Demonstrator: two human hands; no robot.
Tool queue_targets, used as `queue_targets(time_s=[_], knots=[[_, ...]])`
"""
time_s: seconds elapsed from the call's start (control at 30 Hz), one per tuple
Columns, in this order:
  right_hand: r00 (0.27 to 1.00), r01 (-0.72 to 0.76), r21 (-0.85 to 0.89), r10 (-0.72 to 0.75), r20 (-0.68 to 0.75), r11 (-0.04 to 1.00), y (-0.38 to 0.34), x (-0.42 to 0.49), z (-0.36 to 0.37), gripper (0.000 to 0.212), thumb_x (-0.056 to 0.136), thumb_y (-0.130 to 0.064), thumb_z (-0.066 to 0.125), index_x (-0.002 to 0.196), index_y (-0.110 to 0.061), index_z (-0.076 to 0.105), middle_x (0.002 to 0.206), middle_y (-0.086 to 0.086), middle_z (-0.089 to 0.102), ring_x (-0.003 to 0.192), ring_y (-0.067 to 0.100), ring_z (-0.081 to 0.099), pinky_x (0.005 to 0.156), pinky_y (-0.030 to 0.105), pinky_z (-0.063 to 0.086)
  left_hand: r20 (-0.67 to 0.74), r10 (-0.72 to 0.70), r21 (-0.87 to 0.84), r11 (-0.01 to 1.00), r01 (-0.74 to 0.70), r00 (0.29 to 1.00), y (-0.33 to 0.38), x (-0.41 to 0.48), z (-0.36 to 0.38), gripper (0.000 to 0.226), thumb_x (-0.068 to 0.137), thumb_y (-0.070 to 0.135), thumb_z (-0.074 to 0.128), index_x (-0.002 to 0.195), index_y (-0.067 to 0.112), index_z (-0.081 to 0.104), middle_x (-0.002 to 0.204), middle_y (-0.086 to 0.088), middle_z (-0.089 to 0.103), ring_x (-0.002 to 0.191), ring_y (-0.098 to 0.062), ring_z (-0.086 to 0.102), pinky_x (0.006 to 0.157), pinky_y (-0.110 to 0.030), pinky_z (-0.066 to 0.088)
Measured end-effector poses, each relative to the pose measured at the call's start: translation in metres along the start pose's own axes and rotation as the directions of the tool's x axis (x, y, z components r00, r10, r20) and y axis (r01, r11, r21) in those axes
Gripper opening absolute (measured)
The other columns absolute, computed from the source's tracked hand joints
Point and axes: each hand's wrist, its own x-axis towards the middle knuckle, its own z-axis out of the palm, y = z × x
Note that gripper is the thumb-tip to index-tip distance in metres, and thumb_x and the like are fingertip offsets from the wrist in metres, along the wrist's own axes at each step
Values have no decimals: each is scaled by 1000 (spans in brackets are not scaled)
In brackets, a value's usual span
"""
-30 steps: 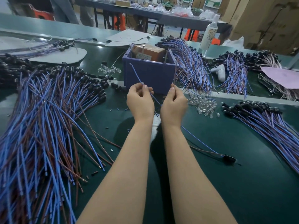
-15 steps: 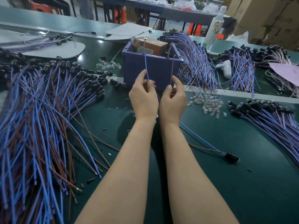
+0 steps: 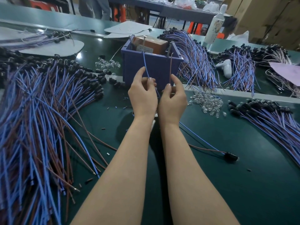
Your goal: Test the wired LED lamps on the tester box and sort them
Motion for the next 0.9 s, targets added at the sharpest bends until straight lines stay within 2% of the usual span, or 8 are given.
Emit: queue_targets(time_s=[0.1, 0.2, 0.3, 0.4, 0.53, 0.67, 0.8, 0.9], knots=[[1000, -7, -7, 7, 3, 1000, 0, 1, -1, 33, 95, -10, 48, 126, -14, 58, 100, 8, 67, 83, 13, 56, 83, 28, 46, 9, -17, 0, 1000, 17, 1000, 0, 1, -1, 37, 95, 6, 50, 132, 11, 50, 86, 2, 65, 69, 9, 59, 72, -7, 48], [1000, -13, 0, 13, 9, 1000, -1, 1, -2, 33, 95, -10, 47, 126, -13, 58, 105, 13, 68, 90, 20, 61, 86, 31, 47, 19, -39, -19, 999, 39, 999, 1, 2, -2, 37, 95, 6, 50, 132, 10, 50, 86, 2, 66, 73, 2, 61, 82, -23, 54], [1000, -5, -2, 5, 8, 1000, -1, 1, -1, 32, 95, -10, 48, 125, -13, 59, 102, 12, 68, 83, 14, 57, 82, 27, 46, 25, -59, -34, 998, 60, 998, 0, 4, -2, 37, 95, 6, 50, 132, 9, 50, 88, -1, 67, 77, -4, 62, 88, -34, 54], [1000, -2, 3, 2, 11, 1000, -1, 1, -1, 32, 95, -9, 49, 125, -12, 59, 100, 10, 68, 83, 13, 56, 83, 28, 46, 30, -66, -37, 997, 67, 997, 0, 4, -2, 37, 95, 6, 51, 131, 9, 51, 88, -2, 67, 78, -5, 63, 88, -34, 53], [1000, -3, 4, 3, 12, 1000, 1, 2, -1, 31, 94, -10, 49, 124, -14, 60, 85, -2, 59, 77, 13, 54, 80, 29, 47, 39, -72, -38, 997, 73, 997, 1, 5, -2, 37, 95, 6, 51, 131, 9, 51, 89, -2, 67, 78, -4, 63, 87, -32, 54], [1000, 0, 5, 0, 12, 1000, 2, 3, -1, 31, 94, -9, 49, 123, -14, 60, 86, -2, 58, 78, 13, 54, 80, 30, 46, 53, -85, -45, 995, 88, 995, 1, 5, -2, 37, 95, 4, 50, 131, 9, 51, 86, -1, 67, 76, -4, 63, 87, -35, 54], [1000, -11, 20, 11, 6, 1000, 2, 2, 0, 29, 94, -10, 50, 121, -15, 61, 74, -8, 55, 75, 14, 56, 76, 28, 46, 60, -101, -63, 992, 105, 993, 2, 4, -3, 36, 95, 4, 50, 131, 8, 51, 87, -1, 67, 74, -3, 62, 87, -34, 54], [1000, -12, 33, 12, 2, 999, 2, 1, 0, 28, 94, -10, 50, 119, -15, 61, 78, -2, 58, 76, 16, 58, 76, 29, 47, 54, -104, -69, 992, 108, 993, 3, 3, -4, 33, 95, 4, 51, 127, 9, 50, 88, -1, 67, 79, -6, 64, 85, -31, 54]])
